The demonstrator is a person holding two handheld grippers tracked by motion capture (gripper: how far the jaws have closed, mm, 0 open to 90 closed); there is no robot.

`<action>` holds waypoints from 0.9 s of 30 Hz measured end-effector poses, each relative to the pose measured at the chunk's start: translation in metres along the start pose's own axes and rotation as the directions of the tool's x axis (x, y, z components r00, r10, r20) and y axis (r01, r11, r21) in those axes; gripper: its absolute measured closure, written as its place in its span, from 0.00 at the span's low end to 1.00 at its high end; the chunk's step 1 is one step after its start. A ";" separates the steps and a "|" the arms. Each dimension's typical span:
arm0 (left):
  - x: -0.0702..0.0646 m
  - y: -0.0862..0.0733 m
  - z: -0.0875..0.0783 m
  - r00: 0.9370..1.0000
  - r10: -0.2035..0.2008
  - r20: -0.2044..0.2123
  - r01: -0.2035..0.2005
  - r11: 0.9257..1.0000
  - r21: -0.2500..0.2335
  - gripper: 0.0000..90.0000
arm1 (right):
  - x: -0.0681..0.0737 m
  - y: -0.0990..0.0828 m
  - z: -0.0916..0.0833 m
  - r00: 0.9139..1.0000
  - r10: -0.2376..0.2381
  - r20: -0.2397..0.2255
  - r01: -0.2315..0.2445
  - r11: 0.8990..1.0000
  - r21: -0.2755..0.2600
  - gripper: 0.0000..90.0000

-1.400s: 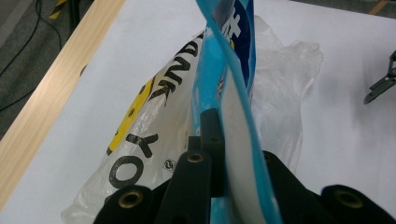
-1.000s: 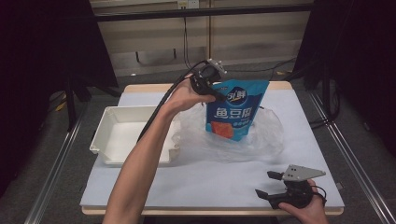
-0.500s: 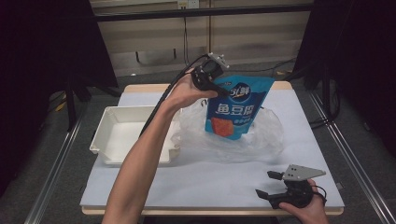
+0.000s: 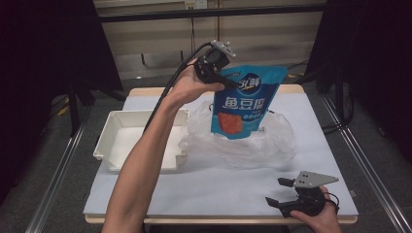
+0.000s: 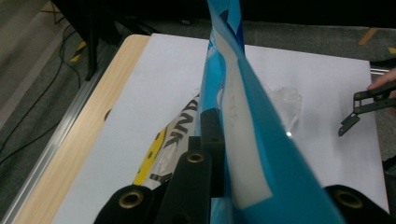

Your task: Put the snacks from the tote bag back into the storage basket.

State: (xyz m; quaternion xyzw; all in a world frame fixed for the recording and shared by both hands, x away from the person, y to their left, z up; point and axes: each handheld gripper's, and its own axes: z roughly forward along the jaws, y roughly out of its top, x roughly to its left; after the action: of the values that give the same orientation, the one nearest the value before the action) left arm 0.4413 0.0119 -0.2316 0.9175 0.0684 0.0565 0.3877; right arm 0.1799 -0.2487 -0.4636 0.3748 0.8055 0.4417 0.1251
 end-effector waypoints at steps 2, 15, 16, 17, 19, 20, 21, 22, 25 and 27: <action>0.001 0.001 -0.005 1.000 0.001 -0.008 -0.001 1.000 0.000 1.00 | 0.000 0.000 0.000 1.000 -0.002 -0.003 0.002 1.000 0.000 0.22; 0.001 0.003 -0.032 1.000 0.015 0.012 -0.015 1.000 -0.014 1.00 | 0.000 0.000 0.001 1.000 -0.002 -0.006 0.002 1.000 -0.001 0.22; 0.001 0.003 -0.032 1.000 0.015 0.012 -0.015 1.000 -0.014 1.00 | 0.000 0.000 0.001 1.000 -0.002 -0.006 0.002 1.000 -0.001 0.22; -0.001 0.004 -0.035 1.000 0.015 -0.019 -0.016 1.000 -0.003 1.00 | 0.000 0.000 0.001 1.000 -0.002 -0.007 0.002 1.000 0.001 0.22; -0.002 0.004 -0.038 1.000 0.009 -0.025 -0.009 1.000 -0.001 1.00 | 0.000 0.000 0.001 1.000 -0.001 -0.008 0.001 1.000 0.001 0.22; -0.002 0.004 -0.038 1.000 0.009 -0.025 -0.009 1.000 -0.001 1.00 | 0.000 0.000 0.001 1.000 -0.001 -0.008 0.001 1.000 0.001 0.22; -0.001 0.003 -0.042 1.000 0.004 -0.024 -0.004 1.000 -0.004 1.00 | 0.000 0.000 0.001 1.000 0.000 -0.008 0.000 1.000 0.004 0.21; 0.000 0.002 -0.045 1.000 0.007 -0.030 -0.007 1.000 -0.005 1.00 | 0.000 0.000 0.001 1.000 0.001 -0.008 -0.001 1.000 0.004 0.21; 0.002 -0.001 -0.055 0.999 0.001 -0.037 -0.002 1.000 -0.027 1.00 | 0.000 0.000 0.001 1.000 0.000 -0.007 0.000 1.000 0.002 0.21; 0.002 -0.002 -0.060 0.999 -0.002 -0.050 0.000 0.999 -0.041 1.00 | 0.000 0.000 0.001 1.000 0.002 -0.007 -0.002 1.000 0.004 0.21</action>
State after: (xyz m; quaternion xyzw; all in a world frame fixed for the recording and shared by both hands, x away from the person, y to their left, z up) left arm 0.4338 0.0566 -0.1914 0.9076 0.0772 0.0807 0.4047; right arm 0.1808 -0.2477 -0.4640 0.3742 0.8064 0.4415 0.1214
